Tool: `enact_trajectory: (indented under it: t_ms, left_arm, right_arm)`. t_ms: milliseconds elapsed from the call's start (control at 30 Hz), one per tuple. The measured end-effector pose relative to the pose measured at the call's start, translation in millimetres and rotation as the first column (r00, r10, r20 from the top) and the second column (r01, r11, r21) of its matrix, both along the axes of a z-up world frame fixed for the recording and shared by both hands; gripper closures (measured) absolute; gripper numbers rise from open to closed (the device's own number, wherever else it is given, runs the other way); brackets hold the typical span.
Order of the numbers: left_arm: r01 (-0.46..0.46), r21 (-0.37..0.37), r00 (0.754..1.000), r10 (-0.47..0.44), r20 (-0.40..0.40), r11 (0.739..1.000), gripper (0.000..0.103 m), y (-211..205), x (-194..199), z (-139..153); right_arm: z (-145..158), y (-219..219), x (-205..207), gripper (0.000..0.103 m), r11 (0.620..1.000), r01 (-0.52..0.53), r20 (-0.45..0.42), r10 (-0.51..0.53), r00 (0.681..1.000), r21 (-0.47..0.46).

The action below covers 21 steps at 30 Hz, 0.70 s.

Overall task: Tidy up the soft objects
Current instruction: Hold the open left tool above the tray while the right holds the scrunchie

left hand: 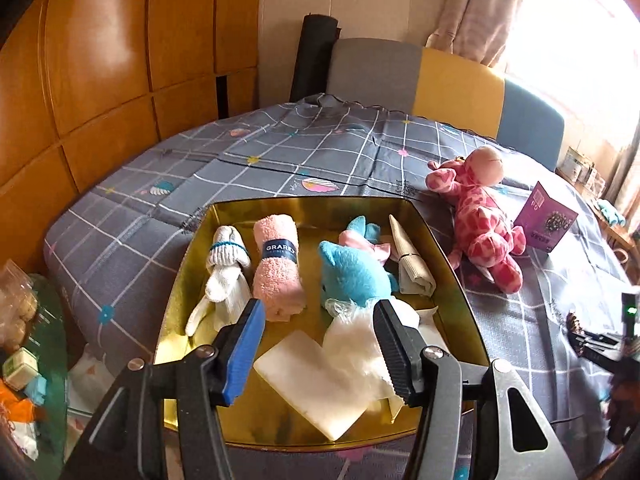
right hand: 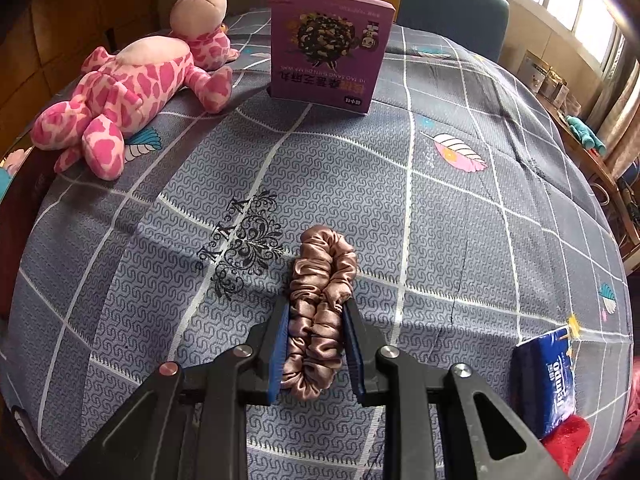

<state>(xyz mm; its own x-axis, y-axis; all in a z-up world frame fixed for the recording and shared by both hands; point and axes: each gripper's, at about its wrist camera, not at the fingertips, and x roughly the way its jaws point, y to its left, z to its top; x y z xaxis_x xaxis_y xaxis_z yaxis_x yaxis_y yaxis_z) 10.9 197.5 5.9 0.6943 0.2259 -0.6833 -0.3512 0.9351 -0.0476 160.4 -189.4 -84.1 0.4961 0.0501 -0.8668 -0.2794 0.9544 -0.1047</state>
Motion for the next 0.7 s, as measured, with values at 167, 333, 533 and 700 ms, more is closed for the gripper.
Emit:
enact_trajectory:
  t_ms: [167, 333, 533, 700]
  left_arm:
    - [0.007, -0.009, 1.000, -0.007, 0.002, 1.000, 0.046, -3.6, -4.6, 0.9]
    - [0.015, -0.005, 1.000, -0.015, 0.016, 1.000, 0.046, -4.8, -9.9, 5.1]
    - [0.025, -0.019, 1.000, -0.025, 0.018, 1.000, 0.046, -2.6, -13.9, 5.2]
    - [0.028, -0.033, 0.999, -0.028, 0.017, 0.999, 0.046, -0.8, -17.8, 2.2]
  right_arm:
    - [0.9, 2.6, -2.9, 0.079, 1.000, -0.005, 0.009, 0.005, 1.000, -0.022]
    - [4.1, 1.7, -1.6, 0.080, 1.000, 0.020, -0.002, -0.020, 1.000, -0.017]
    - [3.7, 0.3, 2.7, 0.080, 0.999, 0.045, -0.023, -0.045, 0.999, -0.013]
    - [2.9, -1.9, 5.0, 0.080, 0.999, 0.047, -0.031, -0.047, 0.998, -0.004]
